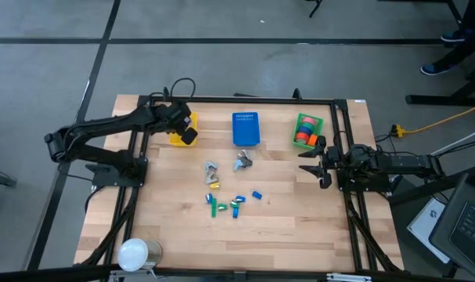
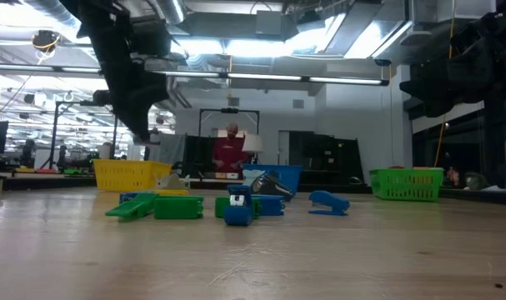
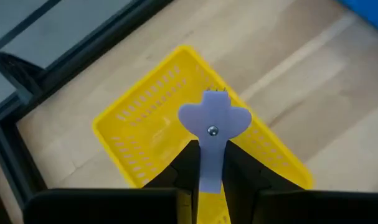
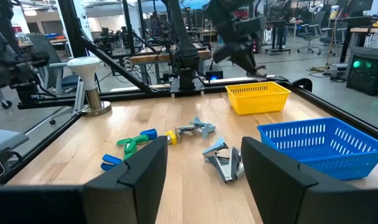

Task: Pick and place Stapler, Stapler remover, tape
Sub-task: Put the violet stapler remover into the yellow basket

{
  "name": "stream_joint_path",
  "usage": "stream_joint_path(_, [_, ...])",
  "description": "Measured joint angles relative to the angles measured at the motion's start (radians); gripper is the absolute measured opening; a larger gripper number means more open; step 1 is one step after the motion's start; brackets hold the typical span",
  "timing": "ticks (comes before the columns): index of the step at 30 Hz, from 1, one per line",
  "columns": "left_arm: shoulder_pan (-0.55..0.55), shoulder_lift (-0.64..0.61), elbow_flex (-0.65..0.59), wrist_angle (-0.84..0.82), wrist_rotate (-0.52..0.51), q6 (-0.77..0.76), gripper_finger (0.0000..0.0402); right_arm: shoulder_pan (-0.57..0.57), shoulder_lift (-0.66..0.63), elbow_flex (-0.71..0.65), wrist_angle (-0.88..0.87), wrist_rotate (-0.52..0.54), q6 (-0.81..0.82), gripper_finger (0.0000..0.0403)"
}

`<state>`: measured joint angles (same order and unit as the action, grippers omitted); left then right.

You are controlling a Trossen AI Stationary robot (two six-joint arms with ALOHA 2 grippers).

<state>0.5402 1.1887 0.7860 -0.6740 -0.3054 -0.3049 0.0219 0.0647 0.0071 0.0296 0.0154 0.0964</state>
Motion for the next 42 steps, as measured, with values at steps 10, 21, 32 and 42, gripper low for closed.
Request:
stream_joint_path(10, [0.052, 0.205, 0.0, 0.023, -0.018, 0.035, 0.0043, 0.0, 0.0, 0.0, 0.0, 0.0, 0.0, 0.0211])
stream_joint_path(21, [0.098, 0.287, 0.0, 0.108, -0.031, 0.029, 0.0047, 0.0, 0.0, 0.0, 0.0, 0.0, 0.0, 0.021])
stream_joint_path(32, [0.111, 0.292, 0.0, 0.198, 0.055, -0.076, 0.0059, 0.0, 0.0, 0.0, 0.0, 0.0, 0.0, 0.021])
stream_joint_path(42, [0.11, 0.292, 0.0, 0.201, 0.055, -0.085, 0.0092, 0.0, 0.0, 0.0, 0.0, 0.0, 0.0, 0.021])
